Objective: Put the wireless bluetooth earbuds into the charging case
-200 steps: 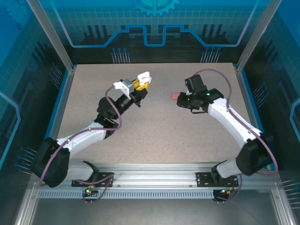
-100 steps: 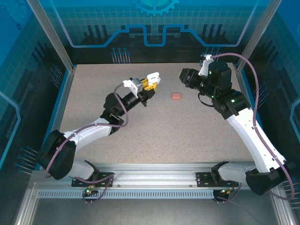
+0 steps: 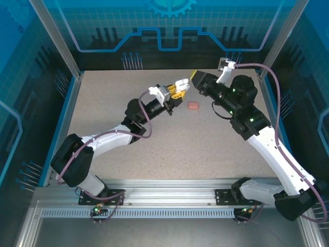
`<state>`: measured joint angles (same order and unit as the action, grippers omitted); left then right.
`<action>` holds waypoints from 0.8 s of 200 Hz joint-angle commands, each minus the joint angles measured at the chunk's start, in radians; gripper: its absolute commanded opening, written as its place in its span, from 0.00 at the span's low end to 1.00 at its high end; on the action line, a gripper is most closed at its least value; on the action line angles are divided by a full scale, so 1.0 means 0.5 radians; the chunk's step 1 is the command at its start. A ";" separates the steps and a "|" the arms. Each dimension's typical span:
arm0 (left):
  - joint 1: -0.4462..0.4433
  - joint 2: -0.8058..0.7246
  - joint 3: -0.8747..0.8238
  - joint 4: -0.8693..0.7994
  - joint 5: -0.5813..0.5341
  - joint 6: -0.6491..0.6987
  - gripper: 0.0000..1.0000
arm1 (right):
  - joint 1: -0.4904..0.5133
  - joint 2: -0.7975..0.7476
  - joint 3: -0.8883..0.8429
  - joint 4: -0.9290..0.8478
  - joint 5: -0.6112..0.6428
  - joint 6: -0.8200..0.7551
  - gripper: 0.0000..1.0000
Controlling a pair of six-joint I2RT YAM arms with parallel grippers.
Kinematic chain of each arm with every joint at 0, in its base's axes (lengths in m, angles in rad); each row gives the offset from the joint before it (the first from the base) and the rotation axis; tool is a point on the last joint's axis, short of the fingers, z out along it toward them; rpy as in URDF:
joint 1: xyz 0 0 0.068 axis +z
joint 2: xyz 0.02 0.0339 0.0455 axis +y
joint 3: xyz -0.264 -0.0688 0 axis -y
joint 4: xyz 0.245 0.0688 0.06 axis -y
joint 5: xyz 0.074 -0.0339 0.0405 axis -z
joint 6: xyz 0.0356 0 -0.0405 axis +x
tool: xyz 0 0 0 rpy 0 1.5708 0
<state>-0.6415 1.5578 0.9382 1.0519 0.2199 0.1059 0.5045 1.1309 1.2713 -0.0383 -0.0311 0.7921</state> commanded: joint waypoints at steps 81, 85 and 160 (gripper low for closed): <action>-0.065 0.161 0.237 0.280 -0.102 0.129 0.00 | 0.203 -0.084 -0.226 0.439 0.265 0.053 0.31; -0.066 0.161 0.237 0.282 -0.102 0.129 0.00 | 0.204 -0.084 -0.226 0.439 0.269 0.054 0.32; -0.064 0.135 0.138 0.221 -0.273 0.172 0.00 | 0.200 -0.115 -0.197 0.132 0.405 -0.022 0.34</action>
<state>-0.6662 1.6318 1.0252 1.1320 0.1646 0.1459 0.5957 1.1088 1.1622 0.1207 0.1043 0.8104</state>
